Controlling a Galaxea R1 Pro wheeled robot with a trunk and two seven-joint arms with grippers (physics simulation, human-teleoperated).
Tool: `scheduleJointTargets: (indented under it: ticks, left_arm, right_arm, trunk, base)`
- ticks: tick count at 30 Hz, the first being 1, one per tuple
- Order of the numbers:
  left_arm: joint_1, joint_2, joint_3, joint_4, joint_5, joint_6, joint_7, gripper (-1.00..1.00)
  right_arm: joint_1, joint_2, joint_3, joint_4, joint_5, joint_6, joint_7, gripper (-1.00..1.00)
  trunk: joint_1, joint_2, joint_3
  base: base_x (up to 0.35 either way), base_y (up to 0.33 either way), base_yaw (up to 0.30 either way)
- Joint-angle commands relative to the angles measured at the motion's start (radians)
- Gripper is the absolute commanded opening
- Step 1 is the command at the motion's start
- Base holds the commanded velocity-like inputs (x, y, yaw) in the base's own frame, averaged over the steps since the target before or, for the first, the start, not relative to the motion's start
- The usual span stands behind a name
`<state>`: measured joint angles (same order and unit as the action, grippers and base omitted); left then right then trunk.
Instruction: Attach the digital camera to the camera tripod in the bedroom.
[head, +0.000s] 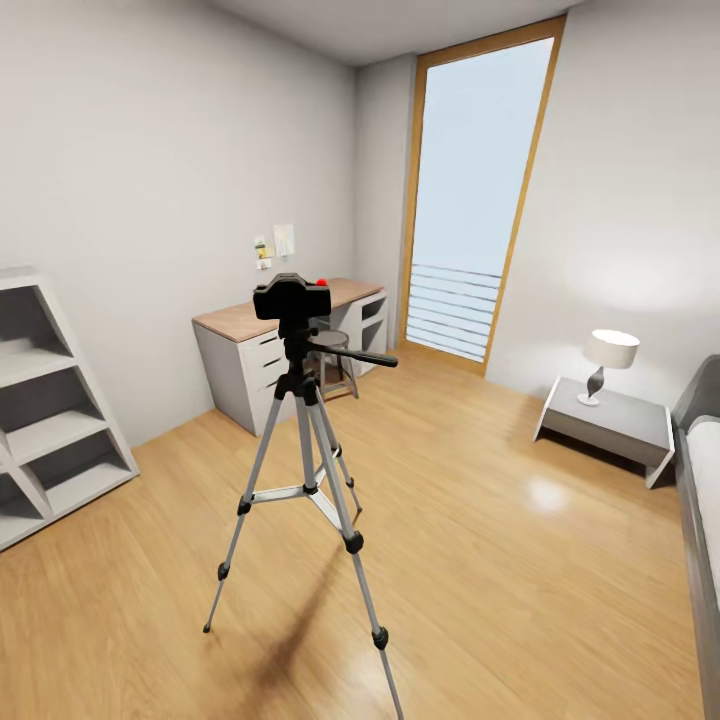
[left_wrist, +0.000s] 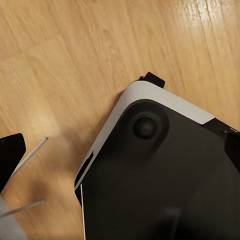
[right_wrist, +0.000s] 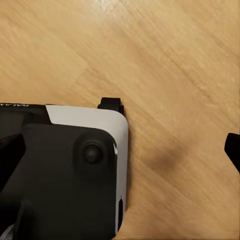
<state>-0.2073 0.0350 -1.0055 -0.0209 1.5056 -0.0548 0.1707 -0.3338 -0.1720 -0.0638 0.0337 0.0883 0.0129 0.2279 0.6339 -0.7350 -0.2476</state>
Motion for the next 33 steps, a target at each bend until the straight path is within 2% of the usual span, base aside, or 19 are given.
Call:
scheduleJointTargets:
  ticks: [1, 20, 28, 33]
  left_arm:
    - [0.000, 0.000, -0.008, -0.002, 0.008, -0.002, 0.006, 1.00]
    - [0.000, 0.000, -0.017, -0.004, -0.003, 0.000, 0.003, 1.00]
    - [0.000, 0.007, -0.020, -0.003, -0.004, 0.010, -0.004, 1.00]
    - [0.000, 0.013, -0.021, -0.001, -0.006, 0.007, -0.025, 1.00]
  right_arm:
    - [0.002, 0.000, -0.007, 0.001, 0.007, -0.001, 0.002, 1.00]
    - [0.010, 0.004, -0.008, 0.002, 0.003, -0.008, 0.000, 1.00]
    - [0.031, 0.048, -0.008, 0.002, 0.002, -0.027, -0.021, 1.00]
    - [0.077, 0.064, -0.008, 0.002, 0.002, -0.094, -0.031, 1.00]
  trunk:
    - [0.000, -0.001, -0.001]
    - [0.000, -0.001, -0.001]
    - [0.000, -0.001, -0.001]
    - [0.000, -0.001, 0.001]
  base:
    - [0.000, 0.000, 0.000]
    - [0.000, 0.000, 0.000]
    - [0.000, 0.000, 0.000]
    - [0.000, 0.000, 0.000]
